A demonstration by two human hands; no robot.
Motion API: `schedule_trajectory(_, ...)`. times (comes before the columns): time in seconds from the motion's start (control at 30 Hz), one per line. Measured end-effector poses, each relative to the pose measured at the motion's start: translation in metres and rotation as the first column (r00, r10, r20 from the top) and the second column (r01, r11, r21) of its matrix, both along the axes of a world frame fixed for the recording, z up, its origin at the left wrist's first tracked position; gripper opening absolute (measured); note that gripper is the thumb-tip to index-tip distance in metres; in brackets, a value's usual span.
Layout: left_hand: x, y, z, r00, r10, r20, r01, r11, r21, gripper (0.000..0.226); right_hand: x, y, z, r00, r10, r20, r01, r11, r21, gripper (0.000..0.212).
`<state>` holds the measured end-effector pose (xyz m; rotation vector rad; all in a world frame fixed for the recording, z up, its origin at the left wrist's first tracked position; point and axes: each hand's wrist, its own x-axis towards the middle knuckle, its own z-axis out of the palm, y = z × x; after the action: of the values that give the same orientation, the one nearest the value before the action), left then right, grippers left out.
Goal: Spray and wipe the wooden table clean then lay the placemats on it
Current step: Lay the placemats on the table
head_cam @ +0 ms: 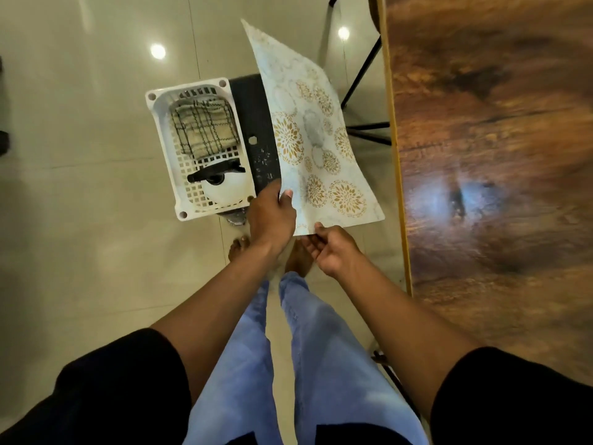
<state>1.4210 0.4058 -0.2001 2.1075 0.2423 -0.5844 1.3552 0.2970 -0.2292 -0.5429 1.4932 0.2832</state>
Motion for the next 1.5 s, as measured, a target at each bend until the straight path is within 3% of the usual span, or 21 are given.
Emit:
schedule_trajectory(0.07,0.005,-0.002,0.023,0.999,-0.013,0.051,0.012,1.000,0.021,0.024,0.005,-0.001,0.019,0.999,0.007,0.039,-0.010,0.998,0.058,0.010)
schedule_trajectory(0.23,0.022,-0.003,0.090,0.981,-0.082,0.175,0.073,0.996,0.060,0.029,0.022,-0.004,0.077,0.985,-0.009,0.174,-0.019,0.987,0.159,0.016)
schedule_trajectory(0.37,0.041,0.005,0.153,0.952,-0.093,0.293,0.076,0.995,0.070,0.022,0.033,-0.002,0.127,0.957,0.049,0.284,-0.112,0.972,0.208,0.009)
schedule_trajectory(0.47,0.057,0.015,0.204,0.924,-0.100,0.369,0.046,0.987,0.154,0.020,0.041,0.000,0.160,0.905,0.215,0.366,-0.296,0.938,0.181,0.031)
schedule_trajectory(0.57,0.078,0.033,0.248,0.891,-0.124,0.436,0.036,0.978,0.204,0.014,0.053,-0.003,0.197,0.795,0.490,0.357,-0.523,0.852,-0.005,0.047)
schedule_trajectory(0.67,0.101,0.055,0.290,0.859,-0.159,0.486,0.062,0.976,0.210,0.015,0.068,-0.009,0.233,0.672,0.720,0.172,-0.657,0.687,-0.310,0.042)
schedule_trajectory(0.8,0.123,0.077,0.347,0.809,-0.177,0.560,0.156,0.984,0.086,0.018,0.088,-0.020,0.258,0.670,0.730,-0.136,-0.604,0.429,-0.672,0.026)
schedule_trajectory(0.87,0.131,0.084,0.371,0.802,-0.167,0.574,0.199,0.980,0.007,0.020,0.101,-0.029,0.272,0.702,0.689,-0.178,-0.546,0.360,-0.757,0.029)
schedule_trajectory(0.97,0.136,0.091,0.398,0.794,-0.168,0.584,0.296,0.946,-0.131,0.020,0.123,-0.042,0.296,0.743,0.669,0.021,-0.470,0.544,-0.696,0.048)
schedule_trajectory(1.03,0.136,0.095,0.414,0.785,-0.190,0.590,0.386,0.895,-0.225,0.018,0.130,-0.050,0.316,0.741,0.635,0.221,-0.449,0.712,-0.541,0.051)
schedule_trajectory(1.13,0.135,0.104,0.425,0.726,-0.263,0.635,0.536,0.795,-0.284,0.017,0.128,-0.067,0.331,0.738,0.512,0.440,-0.371,0.852,-0.370,0.054)
schedule_trajectory(1.33,0.136,0.123,0.406,0.809,-0.323,0.492,0.569,0.641,-0.516,0.020,0.092,-0.101,0.364,0.725,0.370,0.581,-0.090,0.887,-0.452,0.036)
schedule_trajectory(1.5,0.130,0.102,0.358,0.861,-0.408,0.303,0.508,0.655,-0.560,0.026,0.038,-0.123,0.373,0.781,0.257,0.569,0.168,0.792,-0.587,0.032)
